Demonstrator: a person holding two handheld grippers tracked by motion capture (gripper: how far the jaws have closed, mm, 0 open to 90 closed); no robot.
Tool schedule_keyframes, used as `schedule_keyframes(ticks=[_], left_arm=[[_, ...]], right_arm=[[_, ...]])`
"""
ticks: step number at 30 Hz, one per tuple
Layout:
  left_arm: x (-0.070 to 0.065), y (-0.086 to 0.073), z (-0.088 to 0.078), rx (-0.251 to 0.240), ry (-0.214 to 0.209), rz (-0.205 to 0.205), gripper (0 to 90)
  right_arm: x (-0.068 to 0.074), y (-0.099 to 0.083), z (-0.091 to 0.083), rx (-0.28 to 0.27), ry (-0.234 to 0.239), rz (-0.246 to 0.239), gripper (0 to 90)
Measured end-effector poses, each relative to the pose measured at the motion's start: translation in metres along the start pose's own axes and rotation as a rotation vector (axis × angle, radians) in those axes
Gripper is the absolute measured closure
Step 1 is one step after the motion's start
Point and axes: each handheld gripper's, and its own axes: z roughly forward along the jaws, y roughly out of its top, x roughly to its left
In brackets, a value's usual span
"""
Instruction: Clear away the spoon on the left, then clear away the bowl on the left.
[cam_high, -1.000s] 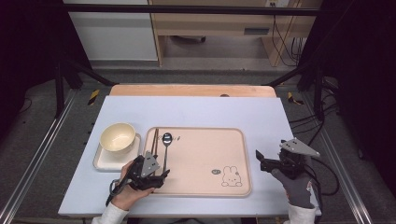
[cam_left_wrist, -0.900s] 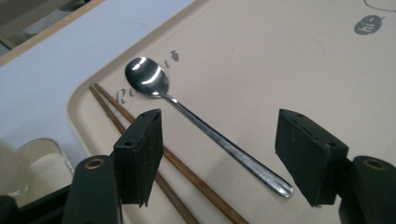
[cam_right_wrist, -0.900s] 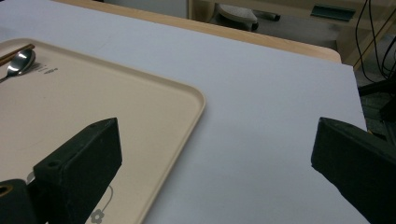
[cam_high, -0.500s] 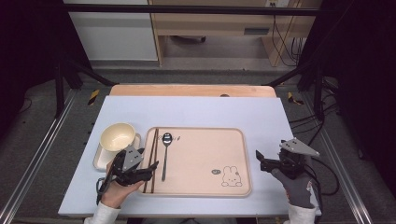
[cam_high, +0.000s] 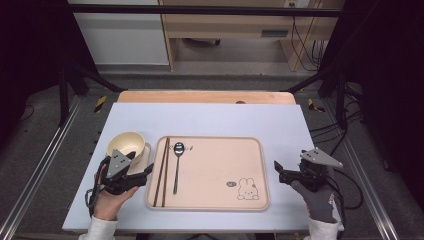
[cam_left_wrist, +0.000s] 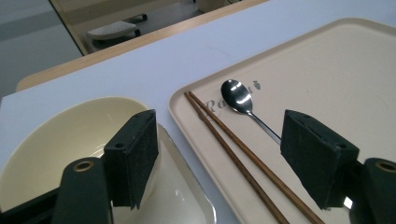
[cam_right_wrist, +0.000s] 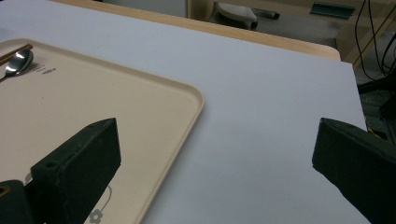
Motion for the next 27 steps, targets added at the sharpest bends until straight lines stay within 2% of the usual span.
schedule_keyframes(ticks=[12,25,27], left_arm=[[0.032,-0.001,-0.018,-0.042,0.094,-0.102,26.3],[0.060,-0.004,-0.021,-0.027,0.169,-0.167,24.8],[0.066,-0.006,-0.022,-0.021,0.199,-0.175,24.7]], right_arm=[[0.001,0.000,0.003,0.016,0.018,0.015,0.8],[0.001,-0.001,0.003,0.010,0.005,0.018,2.9],[0.001,-0.001,0.004,0.014,0.004,0.014,3.0]])
